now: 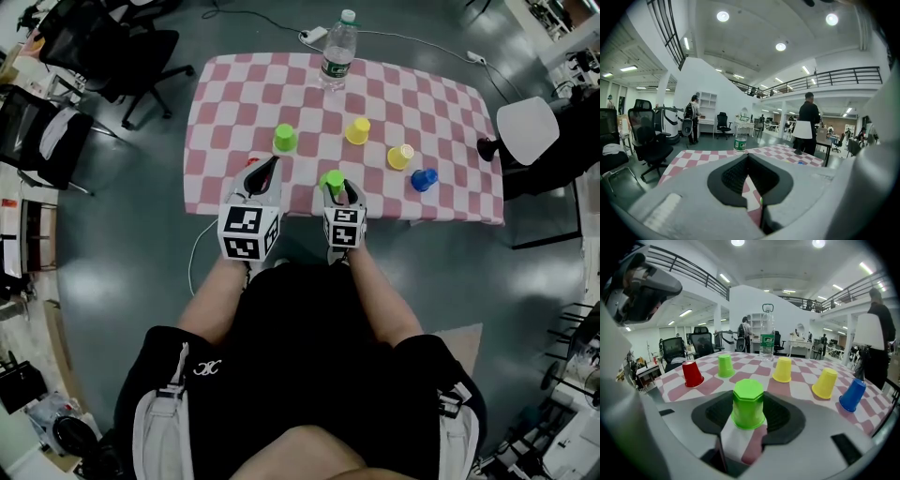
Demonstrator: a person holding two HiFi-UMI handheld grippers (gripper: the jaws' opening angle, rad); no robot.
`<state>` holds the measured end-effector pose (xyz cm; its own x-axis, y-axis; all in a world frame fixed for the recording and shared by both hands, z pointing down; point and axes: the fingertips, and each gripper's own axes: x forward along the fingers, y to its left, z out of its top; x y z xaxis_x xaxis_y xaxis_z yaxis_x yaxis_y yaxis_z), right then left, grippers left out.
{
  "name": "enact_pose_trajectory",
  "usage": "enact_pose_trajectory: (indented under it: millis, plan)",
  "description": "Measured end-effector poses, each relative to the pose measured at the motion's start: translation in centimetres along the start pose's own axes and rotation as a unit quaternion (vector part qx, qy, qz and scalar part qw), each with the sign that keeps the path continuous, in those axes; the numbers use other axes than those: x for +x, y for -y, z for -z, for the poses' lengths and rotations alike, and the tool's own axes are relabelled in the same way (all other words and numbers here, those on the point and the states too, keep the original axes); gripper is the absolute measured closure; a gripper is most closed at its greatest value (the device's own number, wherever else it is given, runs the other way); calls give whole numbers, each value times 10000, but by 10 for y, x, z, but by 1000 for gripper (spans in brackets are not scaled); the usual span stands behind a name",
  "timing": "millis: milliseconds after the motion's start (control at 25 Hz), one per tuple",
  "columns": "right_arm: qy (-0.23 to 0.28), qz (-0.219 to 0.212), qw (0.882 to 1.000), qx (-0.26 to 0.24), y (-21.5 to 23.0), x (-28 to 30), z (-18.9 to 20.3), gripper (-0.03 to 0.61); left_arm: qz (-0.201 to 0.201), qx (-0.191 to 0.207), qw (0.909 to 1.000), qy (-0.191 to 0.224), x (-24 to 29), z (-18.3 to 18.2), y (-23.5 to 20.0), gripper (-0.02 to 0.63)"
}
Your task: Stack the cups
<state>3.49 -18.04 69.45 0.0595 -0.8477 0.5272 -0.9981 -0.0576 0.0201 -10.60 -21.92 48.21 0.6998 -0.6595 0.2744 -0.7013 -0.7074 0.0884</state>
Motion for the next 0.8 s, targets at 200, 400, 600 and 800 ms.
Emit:
enact_pose_trajectory:
  millis: [200, 400, 600, 800]
  plan:
    - [-91, -60, 9999, 36, 1, -2, 0, 362, 18, -28, 10000, 54, -2, -4, 0, 598]
    - [399, -149, 9983, 396, 5, -19, -28, 333, 122, -20, 9999, 70, 1, -5, 6, 598]
    - [1180, -62, 9912, 595, 19, -54, -94, 334, 266, -36, 9996, 111, 9, -9, 19, 598]
    - [1896, 304, 9793, 638, 48, -104, -153, 468, 442, 22, 9989, 180, 19, -20, 41, 598]
